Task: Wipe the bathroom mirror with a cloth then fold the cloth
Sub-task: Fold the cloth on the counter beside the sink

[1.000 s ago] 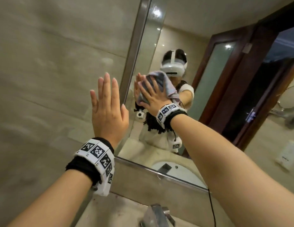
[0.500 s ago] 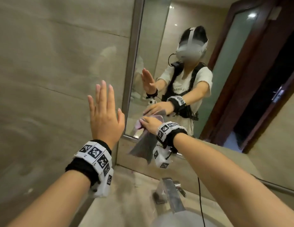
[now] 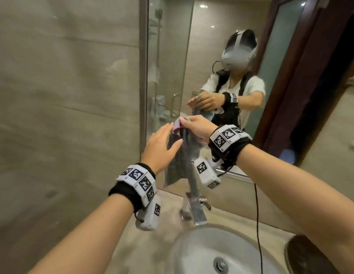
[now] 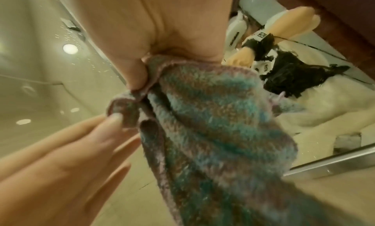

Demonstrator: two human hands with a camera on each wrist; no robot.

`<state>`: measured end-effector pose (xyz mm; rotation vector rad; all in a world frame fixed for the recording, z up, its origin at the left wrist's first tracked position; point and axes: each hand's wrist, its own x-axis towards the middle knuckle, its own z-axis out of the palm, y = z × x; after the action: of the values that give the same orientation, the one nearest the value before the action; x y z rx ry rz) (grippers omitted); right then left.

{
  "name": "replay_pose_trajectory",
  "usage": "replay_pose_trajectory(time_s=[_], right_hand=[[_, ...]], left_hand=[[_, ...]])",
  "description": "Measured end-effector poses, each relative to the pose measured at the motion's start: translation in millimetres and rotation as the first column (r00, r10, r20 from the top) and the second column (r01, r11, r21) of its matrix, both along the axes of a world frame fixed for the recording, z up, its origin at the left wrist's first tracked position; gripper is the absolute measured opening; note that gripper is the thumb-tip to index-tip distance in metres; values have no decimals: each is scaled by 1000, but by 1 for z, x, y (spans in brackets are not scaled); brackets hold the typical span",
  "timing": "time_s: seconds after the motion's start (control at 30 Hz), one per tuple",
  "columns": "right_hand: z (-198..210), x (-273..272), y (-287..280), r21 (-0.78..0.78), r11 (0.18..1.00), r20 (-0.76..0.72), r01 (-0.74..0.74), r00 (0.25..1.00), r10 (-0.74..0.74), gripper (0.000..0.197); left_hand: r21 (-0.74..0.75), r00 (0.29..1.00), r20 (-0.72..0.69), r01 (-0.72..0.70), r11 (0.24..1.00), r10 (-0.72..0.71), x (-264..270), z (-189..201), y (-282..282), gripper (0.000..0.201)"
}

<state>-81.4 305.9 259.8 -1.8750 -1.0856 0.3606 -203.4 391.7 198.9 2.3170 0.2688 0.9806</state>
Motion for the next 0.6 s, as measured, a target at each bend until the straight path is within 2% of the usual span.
replay_pose_trajectory(time_s=[0.07, 0.13, 0.2, 0.3, 0.37, 0.5, 0.6], right_hand=[[7, -12, -20, 21, 999, 17, -34, 999, 34, 32], [11, -20, -39, 11, 1000, 96, 16, 995, -17, 32], [12, -27, -59, 1, 997, 118, 74, 990, -73, 37], [13, -38, -94, -34, 990, 126, 139, 983, -134, 51], [12, -48, -121, -90, 985, 124, 146, 983, -135, 57], [-6, -65, -183, -260, 947, 177, 189, 973, -146, 32], [-33, -90, -230, -354, 890, 231, 288, 949, -216, 21]], left_hand=[[-62, 997, 66, 37, 997, -33, -3, 2, -18, 41], [-190, 989, 148, 49, 980, -21, -8, 7, -36, 20], [-259, 983, 185, 63, 964, -14, -12, 15, -52, 4], [-370, 972, 229, 132, 920, -47, -12, 24, -70, 21], [-470, 960, 258, 224, 854, -110, -14, 28, -82, 18], [-603, 946, 242, 320, 731, -214, -23, 26, -110, 24], [-588, 924, 202, 380, 714, -325, -30, 18, -141, 26]])
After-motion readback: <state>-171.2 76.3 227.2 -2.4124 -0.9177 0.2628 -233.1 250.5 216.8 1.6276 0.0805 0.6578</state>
